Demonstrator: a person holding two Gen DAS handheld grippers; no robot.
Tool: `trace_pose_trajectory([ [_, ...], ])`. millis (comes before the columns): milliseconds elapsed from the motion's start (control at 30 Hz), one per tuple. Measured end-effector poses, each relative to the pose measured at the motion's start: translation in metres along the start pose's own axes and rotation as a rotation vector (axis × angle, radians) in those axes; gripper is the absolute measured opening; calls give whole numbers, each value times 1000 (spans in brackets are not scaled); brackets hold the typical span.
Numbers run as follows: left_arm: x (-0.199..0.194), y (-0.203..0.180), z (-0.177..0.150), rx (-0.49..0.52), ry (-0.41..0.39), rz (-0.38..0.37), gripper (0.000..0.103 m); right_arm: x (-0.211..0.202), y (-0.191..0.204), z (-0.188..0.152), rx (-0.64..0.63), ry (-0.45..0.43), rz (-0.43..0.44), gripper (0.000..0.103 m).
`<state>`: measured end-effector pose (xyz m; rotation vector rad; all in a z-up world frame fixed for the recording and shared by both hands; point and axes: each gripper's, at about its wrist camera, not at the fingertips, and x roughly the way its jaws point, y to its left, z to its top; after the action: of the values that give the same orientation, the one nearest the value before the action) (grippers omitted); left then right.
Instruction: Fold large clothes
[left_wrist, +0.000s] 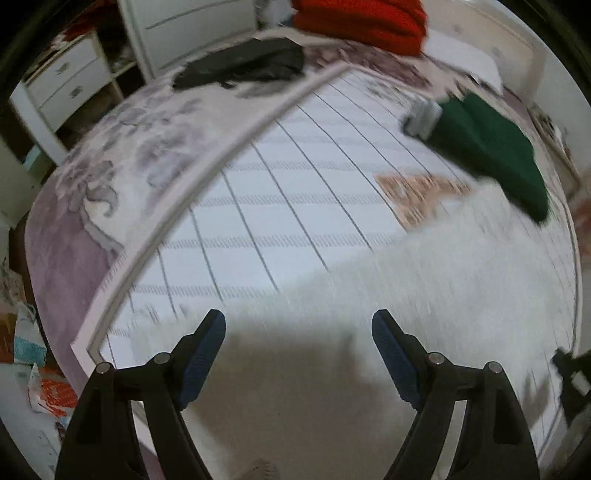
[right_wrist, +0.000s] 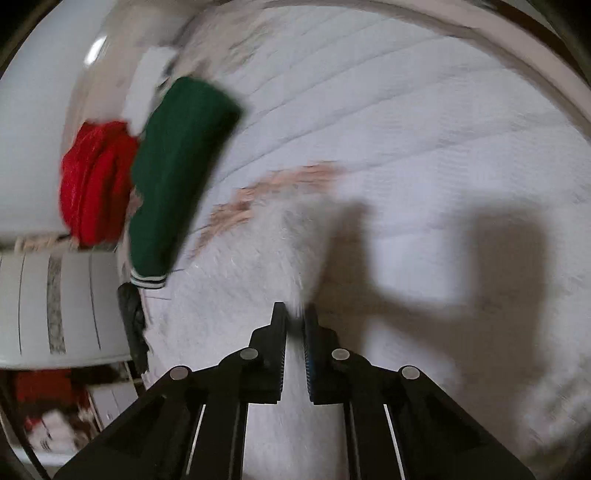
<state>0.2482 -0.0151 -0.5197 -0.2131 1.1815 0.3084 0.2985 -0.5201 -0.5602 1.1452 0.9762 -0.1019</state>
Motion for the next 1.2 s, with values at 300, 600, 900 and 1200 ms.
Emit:
trace_pose_trajectory([
  [300,8,-5,-60,-54,132,17,81,35,-14,8,-132,246,131,97],
  [600,21,-2,-56,-95,91,74,81,165,73,39,-304,332,100,25],
  [900,-5,-12,-74,-79,137,39,81,19,-60,2,44,162,-96,21],
  [1200,-4,-23,-67,-97,154,36,81,-20,-21,-10,-273,354,-416,56],
])
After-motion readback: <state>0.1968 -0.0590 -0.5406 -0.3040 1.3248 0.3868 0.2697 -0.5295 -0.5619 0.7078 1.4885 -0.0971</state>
